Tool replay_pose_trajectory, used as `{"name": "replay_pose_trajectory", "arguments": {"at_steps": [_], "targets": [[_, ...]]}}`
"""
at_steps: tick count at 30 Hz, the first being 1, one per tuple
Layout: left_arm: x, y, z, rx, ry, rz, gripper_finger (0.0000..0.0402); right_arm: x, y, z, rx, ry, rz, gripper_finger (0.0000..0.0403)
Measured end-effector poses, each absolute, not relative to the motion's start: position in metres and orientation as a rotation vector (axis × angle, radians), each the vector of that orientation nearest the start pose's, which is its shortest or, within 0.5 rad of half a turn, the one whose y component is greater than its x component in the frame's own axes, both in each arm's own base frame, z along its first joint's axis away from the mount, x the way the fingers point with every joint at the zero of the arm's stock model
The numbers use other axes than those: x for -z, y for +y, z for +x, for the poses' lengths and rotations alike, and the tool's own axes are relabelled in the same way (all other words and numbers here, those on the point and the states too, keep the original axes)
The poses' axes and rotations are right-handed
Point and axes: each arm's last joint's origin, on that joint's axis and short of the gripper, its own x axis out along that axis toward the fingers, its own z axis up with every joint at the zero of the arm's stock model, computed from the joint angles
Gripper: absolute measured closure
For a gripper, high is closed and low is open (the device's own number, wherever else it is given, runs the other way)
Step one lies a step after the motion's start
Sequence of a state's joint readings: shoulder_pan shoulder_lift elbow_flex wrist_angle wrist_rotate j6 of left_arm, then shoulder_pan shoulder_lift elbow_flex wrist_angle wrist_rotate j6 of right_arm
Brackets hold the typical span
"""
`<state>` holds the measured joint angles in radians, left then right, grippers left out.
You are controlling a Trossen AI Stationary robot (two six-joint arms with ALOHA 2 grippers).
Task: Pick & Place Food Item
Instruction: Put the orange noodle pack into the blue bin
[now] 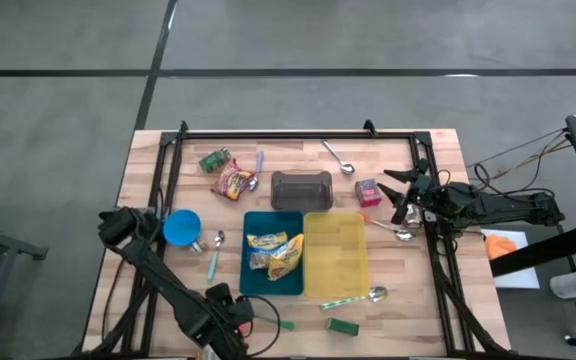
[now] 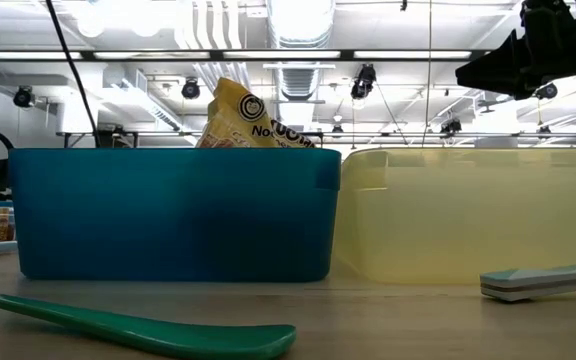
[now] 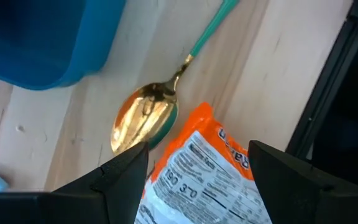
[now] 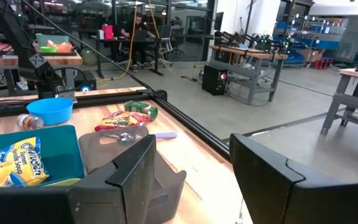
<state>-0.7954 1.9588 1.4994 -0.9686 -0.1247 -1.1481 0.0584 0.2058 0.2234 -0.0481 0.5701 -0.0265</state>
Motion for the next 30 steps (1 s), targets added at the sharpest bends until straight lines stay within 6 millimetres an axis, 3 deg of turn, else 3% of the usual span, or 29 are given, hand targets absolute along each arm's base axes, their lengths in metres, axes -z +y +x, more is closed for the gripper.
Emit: {"name": "replay_pose_trajectory", "arguments": {"at_steps": [18, 30], "targets": [[-0.18, -0.273, 0.277, -0.229, 1.355, -0.295, 0.0122, -0.219, -0.01, 0.098, 0.511, 0.036, -0.035, 0.0203], [-0.155, -0.266, 0.275, -0.211, 1.367, -0.346, 0.0122, -0.219, -0.01, 0.098, 0.511, 0.036, -0.036, 0.0203]]}}
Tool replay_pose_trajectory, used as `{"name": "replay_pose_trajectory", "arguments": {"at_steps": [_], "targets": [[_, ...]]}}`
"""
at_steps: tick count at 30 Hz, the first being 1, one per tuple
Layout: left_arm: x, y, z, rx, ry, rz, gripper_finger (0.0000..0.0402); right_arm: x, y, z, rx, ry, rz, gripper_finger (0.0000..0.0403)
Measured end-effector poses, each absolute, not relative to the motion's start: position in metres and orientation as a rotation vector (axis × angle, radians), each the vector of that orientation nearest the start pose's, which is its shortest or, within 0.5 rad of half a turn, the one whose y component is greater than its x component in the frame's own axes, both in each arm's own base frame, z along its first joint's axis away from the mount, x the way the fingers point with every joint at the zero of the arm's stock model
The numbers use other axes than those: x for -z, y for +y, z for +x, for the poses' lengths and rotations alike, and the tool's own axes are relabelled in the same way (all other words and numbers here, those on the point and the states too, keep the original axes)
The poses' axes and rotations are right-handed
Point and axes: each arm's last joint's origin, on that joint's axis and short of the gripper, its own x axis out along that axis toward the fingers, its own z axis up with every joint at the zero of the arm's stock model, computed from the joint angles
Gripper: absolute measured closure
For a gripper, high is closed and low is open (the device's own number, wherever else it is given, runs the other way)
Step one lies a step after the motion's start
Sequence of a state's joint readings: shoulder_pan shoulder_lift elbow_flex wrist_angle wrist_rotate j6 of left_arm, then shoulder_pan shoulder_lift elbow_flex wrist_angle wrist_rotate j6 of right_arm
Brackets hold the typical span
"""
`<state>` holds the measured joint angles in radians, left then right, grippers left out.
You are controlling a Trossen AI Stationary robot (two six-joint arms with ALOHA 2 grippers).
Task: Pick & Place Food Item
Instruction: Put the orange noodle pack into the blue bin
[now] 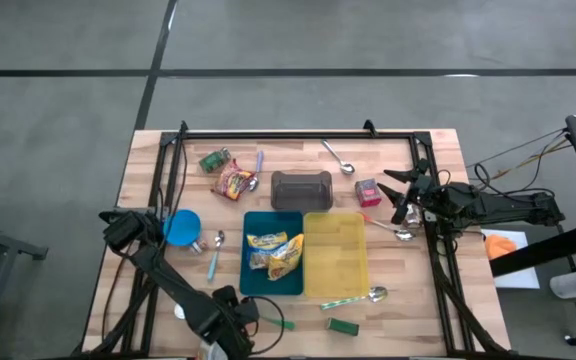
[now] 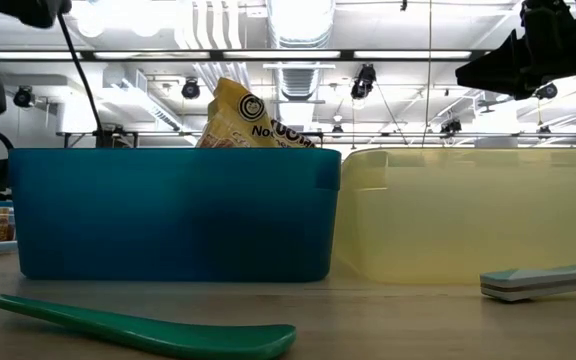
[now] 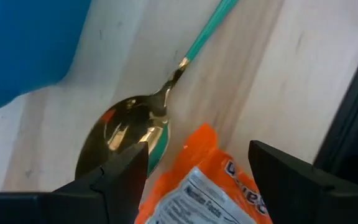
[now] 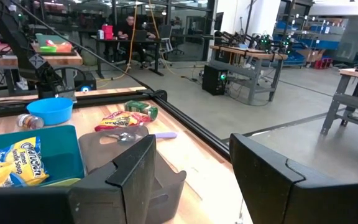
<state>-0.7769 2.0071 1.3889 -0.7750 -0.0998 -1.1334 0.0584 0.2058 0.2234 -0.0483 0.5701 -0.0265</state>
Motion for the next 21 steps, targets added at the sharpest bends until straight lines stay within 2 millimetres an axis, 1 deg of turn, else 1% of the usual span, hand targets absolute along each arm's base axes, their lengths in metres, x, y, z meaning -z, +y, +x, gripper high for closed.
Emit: {"name": "replay_pose_trajectory", "arguments": {"at_steps": [10, 17, 19, 21], "targets": [[-0.142, -0.263, 0.271, -0.22, 1.383, -0.377, 0.0122, -0.219, -0.01, 0.098, 0.511, 0.036, -0.035, 0.0203], [-0.142, -0.262, 0.271, -0.222, 1.388, -0.377, 0.0122, -0.219, -0.01, 0.098, 0.511, 0.036, -0.035, 0.0203], [-0.142, -0.262, 0.271, -0.224, 1.39, -0.376, 0.0128, -0.219, -0.01, 0.098, 0.511, 0.036, -0.035, 0.0203], [-0.142, -0.262, 0.271, -0.229, 1.392, -0.376, 0.0143, -0.219, -0.01, 0.098, 0.511, 0.036, -0.035, 0.0203]]}}
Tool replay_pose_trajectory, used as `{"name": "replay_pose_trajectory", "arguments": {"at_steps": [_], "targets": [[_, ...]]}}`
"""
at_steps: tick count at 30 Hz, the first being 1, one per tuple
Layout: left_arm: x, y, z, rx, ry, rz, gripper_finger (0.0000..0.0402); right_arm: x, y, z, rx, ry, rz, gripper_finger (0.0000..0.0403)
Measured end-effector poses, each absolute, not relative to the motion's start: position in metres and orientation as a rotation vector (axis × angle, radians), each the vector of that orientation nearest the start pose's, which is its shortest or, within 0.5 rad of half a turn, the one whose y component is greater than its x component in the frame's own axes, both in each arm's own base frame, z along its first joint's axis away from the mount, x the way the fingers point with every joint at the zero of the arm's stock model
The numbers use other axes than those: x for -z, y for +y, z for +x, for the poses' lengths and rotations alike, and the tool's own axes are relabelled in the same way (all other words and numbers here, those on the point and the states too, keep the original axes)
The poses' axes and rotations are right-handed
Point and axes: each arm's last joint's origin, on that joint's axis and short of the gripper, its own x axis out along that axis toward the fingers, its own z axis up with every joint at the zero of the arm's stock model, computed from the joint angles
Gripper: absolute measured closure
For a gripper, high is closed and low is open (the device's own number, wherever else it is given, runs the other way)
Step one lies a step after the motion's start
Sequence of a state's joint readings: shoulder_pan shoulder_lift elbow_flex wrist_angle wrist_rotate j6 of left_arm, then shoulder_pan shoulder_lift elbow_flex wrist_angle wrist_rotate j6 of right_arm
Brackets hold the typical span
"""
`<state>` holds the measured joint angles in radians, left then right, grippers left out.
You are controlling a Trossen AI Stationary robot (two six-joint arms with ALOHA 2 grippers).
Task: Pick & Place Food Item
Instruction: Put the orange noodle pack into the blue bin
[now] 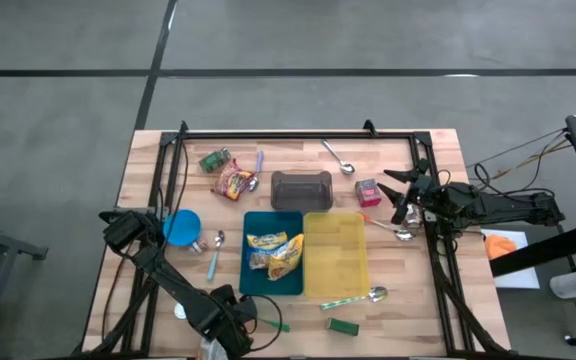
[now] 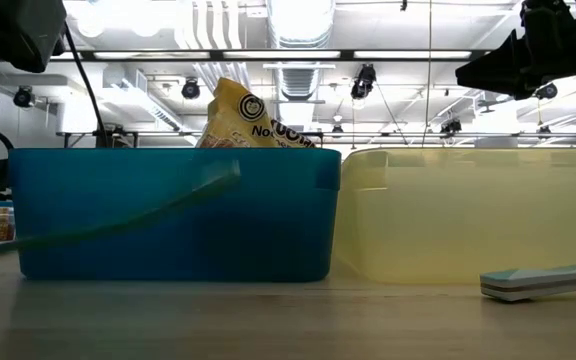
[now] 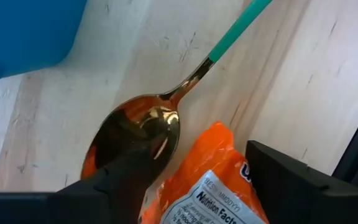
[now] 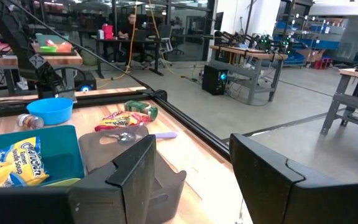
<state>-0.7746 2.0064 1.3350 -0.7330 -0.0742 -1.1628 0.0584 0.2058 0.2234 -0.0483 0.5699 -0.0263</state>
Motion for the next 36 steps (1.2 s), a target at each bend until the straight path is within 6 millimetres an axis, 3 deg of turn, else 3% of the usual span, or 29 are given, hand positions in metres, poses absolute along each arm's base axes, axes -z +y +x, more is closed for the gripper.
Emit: {"name": "replay_pose_trajectory", "arguments": {"at_steps": [19, 28, 36], "targets": [[-0.142, -0.262, 0.27, -0.241, 1.392, -0.387, 0.039, -0.219, -0.01, 0.098, 0.511, 0.036, -0.035, 0.0203], [-0.145, -0.261, 0.27, -0.242, 1.393, -0.385, 0.0396, -0.219, -0.01, 0.098, 0.511, 0.036, -0.035, 0.0203], [-0.159, -0.258, 0.267, -0.232, 1.375, -0.395, 0.0397, -0.219, -0.01, 0.098, 0.511, 0.036, -0.035, 0.0203]]}}
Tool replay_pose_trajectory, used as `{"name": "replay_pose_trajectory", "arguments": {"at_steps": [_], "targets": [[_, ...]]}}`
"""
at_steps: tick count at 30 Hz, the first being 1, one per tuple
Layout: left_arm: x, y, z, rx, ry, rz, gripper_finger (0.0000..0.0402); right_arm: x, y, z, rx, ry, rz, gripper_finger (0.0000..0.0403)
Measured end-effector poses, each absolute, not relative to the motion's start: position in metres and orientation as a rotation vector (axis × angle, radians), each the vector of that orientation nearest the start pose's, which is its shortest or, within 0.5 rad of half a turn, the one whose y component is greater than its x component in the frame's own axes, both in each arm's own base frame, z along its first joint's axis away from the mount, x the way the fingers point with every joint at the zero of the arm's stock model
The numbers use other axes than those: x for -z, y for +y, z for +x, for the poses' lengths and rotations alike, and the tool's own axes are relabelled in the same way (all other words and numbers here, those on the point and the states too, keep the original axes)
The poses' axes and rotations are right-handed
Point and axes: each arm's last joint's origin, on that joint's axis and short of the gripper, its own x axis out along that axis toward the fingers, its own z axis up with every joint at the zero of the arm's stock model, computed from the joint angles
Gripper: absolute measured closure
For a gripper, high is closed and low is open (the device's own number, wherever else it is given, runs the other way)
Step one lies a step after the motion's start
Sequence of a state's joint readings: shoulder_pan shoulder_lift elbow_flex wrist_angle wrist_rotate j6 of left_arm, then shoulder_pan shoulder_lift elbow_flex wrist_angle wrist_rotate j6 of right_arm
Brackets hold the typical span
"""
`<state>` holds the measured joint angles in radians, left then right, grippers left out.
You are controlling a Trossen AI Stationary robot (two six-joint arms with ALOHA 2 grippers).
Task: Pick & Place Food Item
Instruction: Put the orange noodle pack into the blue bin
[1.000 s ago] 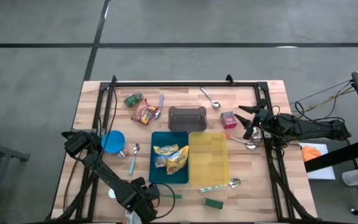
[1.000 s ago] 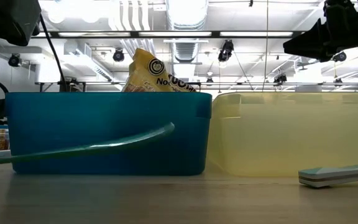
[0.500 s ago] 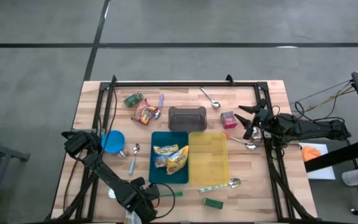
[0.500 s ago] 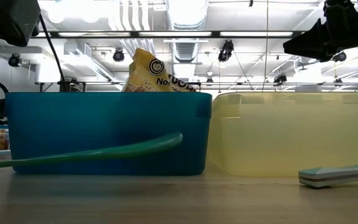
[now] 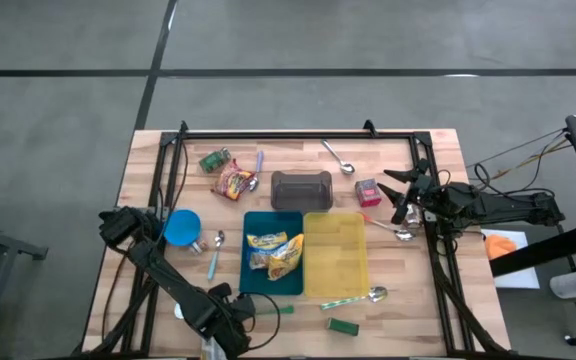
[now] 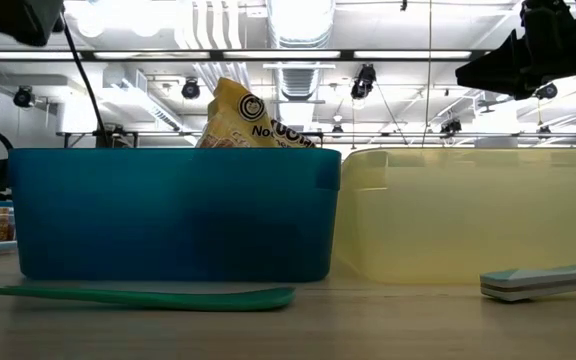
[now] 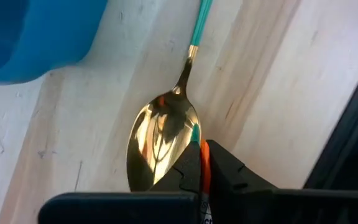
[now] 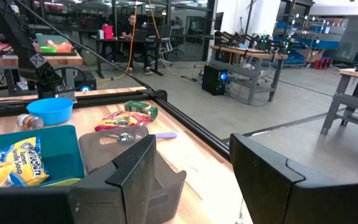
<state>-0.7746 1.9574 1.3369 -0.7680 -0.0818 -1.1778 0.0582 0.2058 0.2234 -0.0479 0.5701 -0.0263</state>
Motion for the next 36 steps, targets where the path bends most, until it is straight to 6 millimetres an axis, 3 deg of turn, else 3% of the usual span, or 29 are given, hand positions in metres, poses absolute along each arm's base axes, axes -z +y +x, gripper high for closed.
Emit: {"name": "replay_pose_trajectory", "arguments": {"at_steps": [9, 17, 36], "targets": [[-0.178, -0.254, 0.264, -0.227, 1.327, -0.401, 0.0397, -0.219, -0.01, 0.098, 0.512, 0.036, -0.035, 0.0203], [-0.211, -0.256, 0.263, -0.238, 1.139, -0.384, 0.0398, -0.219, -0.01, 0.098, 0.511, 0.036, -0.035, 0.0203], [-0.268, -0.247, 0.257, -0.256, 0.779, -0.178, 0.0399, -0.219, -0.01, 0.098, 0.511, 0.037, -0.035, 0.0203]]}}
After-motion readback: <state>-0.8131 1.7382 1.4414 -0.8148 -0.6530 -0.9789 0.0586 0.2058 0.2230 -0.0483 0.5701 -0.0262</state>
